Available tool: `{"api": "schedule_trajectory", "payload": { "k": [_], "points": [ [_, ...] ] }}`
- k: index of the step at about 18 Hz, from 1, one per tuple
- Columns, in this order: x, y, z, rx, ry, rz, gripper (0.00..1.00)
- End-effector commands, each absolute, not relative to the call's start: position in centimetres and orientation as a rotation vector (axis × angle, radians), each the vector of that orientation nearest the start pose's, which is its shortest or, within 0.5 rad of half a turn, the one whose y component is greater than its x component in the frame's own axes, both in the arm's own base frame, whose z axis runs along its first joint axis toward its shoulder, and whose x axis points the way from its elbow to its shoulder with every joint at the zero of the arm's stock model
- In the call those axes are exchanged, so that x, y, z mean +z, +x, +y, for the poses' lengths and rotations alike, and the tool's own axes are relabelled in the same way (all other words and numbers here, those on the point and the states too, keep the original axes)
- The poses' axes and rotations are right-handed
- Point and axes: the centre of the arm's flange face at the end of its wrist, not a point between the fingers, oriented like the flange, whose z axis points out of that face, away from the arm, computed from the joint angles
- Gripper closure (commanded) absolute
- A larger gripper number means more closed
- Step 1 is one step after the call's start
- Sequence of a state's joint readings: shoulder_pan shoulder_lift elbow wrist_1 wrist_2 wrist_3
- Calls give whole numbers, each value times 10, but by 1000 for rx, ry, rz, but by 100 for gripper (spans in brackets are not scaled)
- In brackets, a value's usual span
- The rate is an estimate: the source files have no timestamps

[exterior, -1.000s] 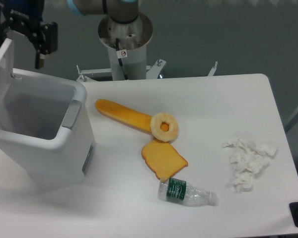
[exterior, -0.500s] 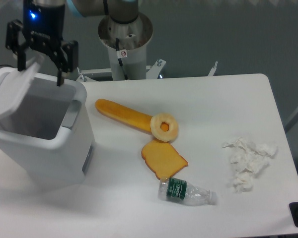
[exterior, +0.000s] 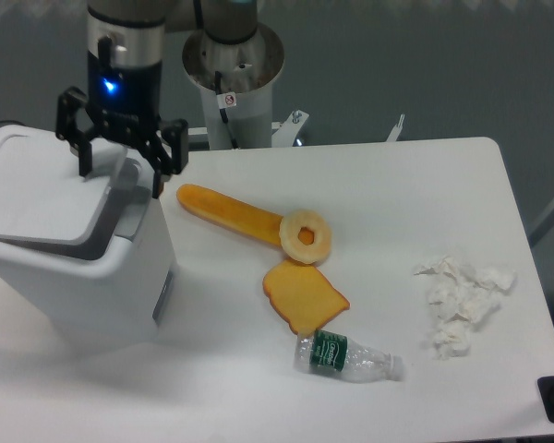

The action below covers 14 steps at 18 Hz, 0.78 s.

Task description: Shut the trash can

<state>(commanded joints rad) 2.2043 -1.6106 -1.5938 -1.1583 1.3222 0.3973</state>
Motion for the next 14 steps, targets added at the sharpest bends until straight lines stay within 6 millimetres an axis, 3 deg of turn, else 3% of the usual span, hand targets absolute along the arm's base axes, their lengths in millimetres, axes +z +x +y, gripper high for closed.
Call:
{"api": "schedule_trajectory", "payload": {
  "k": [9, 14],
  "points": [
    [486, -199, 534, -49, -2732, -274, 0],
    [492, -200, 533, -41, -2722, -282, 0]
  ]
}}
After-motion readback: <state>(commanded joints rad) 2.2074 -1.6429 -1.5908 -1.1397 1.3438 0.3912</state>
